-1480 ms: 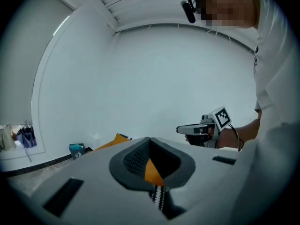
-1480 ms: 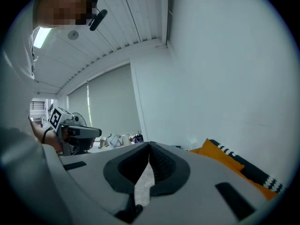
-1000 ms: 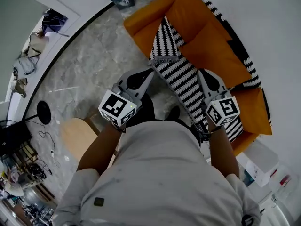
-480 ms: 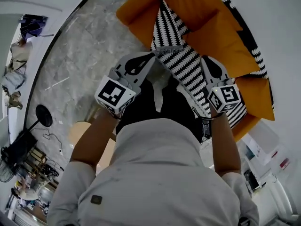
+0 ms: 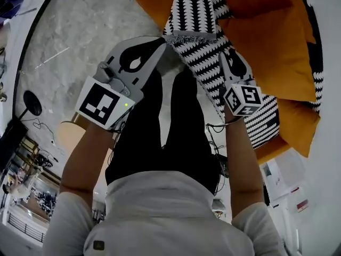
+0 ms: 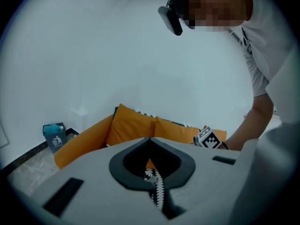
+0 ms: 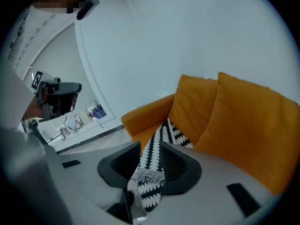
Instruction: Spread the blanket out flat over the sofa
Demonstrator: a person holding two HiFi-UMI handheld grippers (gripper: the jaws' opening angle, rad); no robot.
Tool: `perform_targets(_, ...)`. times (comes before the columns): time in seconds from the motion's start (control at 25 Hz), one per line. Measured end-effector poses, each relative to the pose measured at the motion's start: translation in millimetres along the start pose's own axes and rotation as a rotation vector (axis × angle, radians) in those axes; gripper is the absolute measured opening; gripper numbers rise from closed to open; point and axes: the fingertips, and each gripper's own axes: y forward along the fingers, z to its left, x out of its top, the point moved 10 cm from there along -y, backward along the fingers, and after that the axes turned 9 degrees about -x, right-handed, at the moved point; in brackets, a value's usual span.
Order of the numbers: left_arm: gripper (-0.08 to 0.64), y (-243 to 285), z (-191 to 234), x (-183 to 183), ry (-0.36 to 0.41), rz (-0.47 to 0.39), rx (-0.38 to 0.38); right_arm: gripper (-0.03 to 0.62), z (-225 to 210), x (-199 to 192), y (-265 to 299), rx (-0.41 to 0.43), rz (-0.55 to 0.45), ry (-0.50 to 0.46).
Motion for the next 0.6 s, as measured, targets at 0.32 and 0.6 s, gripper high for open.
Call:
perform_targets(0.32,0.009,51.4,38.4,-97.1,-0.052,0.087,0.018,0.129,-49.4,-108.7,112.6,-0.089,0.16,0.043)
perform_targets(0.6,0.009,77.2,64.5,-142.1,-0.122,0.112,0.038,0.129,-74.0,-160.6,177.2,-0.184,0.268,0.089)
